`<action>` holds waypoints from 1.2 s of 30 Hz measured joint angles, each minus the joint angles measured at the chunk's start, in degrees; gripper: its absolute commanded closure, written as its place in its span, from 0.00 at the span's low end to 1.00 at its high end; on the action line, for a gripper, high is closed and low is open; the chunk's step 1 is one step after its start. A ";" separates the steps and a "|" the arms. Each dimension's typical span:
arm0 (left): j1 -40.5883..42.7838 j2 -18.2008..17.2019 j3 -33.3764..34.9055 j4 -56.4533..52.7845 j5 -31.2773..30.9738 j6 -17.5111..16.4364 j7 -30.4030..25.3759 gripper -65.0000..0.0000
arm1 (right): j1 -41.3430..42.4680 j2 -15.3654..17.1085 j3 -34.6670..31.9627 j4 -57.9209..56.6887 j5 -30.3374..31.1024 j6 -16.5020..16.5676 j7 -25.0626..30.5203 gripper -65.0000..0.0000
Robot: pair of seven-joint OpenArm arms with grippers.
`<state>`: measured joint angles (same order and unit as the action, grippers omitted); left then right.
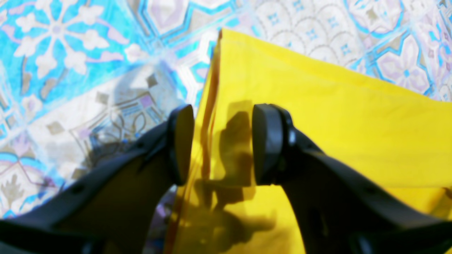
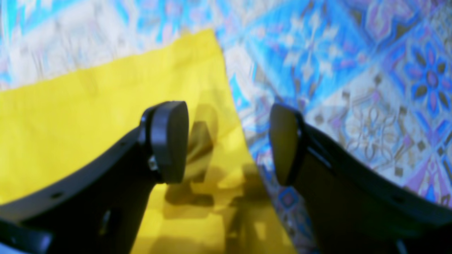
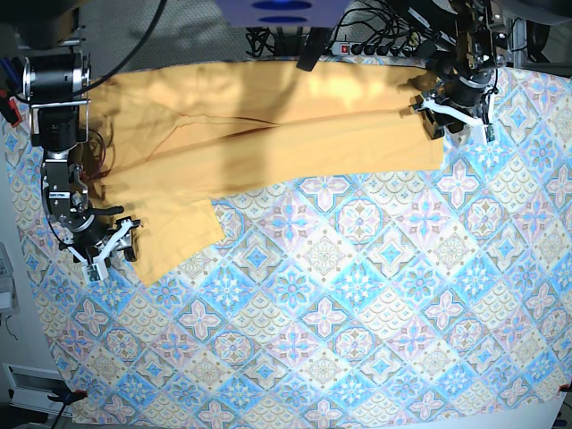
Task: Fold the T-shirt properly
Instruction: 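Carry the held fabric with the right gripper toward the collar edge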
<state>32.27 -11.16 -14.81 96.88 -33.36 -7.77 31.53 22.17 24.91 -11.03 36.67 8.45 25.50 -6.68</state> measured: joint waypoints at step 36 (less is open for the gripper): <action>-0.17 -0.11 -0.07 0.00 -4.17 -0.02 -0.02 0.59 | -29.16 0.09 21.66 41.35 0.39 0.44 -14.82 1.00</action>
<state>32.10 -11.27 -14.87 96.88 -37.54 -7.79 31.51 -6.98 24.99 10.63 78.02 8.84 25.93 -21.50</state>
